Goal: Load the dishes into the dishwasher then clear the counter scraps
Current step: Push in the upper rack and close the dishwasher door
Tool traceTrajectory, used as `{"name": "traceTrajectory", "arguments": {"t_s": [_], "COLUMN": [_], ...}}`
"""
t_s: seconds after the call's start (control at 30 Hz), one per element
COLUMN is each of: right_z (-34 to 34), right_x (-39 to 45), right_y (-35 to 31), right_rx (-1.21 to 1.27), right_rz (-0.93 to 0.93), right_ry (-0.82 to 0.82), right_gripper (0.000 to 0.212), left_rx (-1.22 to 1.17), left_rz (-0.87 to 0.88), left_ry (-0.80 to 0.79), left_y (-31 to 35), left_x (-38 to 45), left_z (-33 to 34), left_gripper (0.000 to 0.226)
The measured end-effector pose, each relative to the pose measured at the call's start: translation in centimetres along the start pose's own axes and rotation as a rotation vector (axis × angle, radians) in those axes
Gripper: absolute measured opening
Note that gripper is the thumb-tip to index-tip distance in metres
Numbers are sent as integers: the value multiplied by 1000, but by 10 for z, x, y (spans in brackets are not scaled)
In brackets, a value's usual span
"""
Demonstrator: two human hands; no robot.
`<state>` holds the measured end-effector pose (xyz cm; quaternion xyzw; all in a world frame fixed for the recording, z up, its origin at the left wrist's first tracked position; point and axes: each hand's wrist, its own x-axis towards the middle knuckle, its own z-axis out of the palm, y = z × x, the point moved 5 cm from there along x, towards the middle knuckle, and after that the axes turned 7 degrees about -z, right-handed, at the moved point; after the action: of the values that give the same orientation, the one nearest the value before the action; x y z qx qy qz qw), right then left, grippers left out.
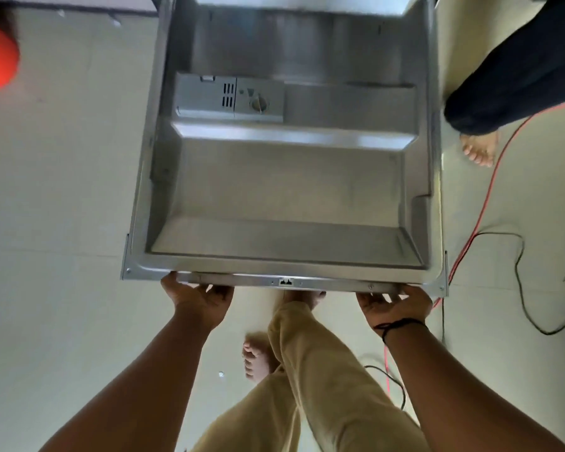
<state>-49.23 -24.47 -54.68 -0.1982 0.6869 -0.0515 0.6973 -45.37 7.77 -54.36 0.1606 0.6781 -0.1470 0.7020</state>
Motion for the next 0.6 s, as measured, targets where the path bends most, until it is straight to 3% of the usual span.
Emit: {"name": "traceTrajectory", "arguments": {"t_s": [0.17, 0.27, 0.37, 0.43, 0.53, 0.6], "right_z": [18, 43, 82, 111, 154, 178], "right_x": [-122, -194, -260, -287, -318, -332], "right_y": [-49, -91, -133, -156, -179, -197], "right_rx": [-36, -115, -174, -291, -431, -658], "right_rz": [-33, -127, -241, -385, -572, -778], "right_ry": [-123, -244, -315, -346, -402, -375], "right_gripper": [7, 17, 14, 6, 18, 11], "left_rx": [137, 152, 175, 162, 209, 230], "left_rz": [37, 80, 135, 174, 241, 292], "left_ry": [-29, -102, -159, -192, -289, -345], "left_y": [15, 28, 42, 50, 67, 76], "left_x": [-129, -205, -289, -332, -386, -419], "left_z": [21, 56, 103, 133, 183, 217], "left_gripper": [67, 55, 46, 45, 43, 42]}}
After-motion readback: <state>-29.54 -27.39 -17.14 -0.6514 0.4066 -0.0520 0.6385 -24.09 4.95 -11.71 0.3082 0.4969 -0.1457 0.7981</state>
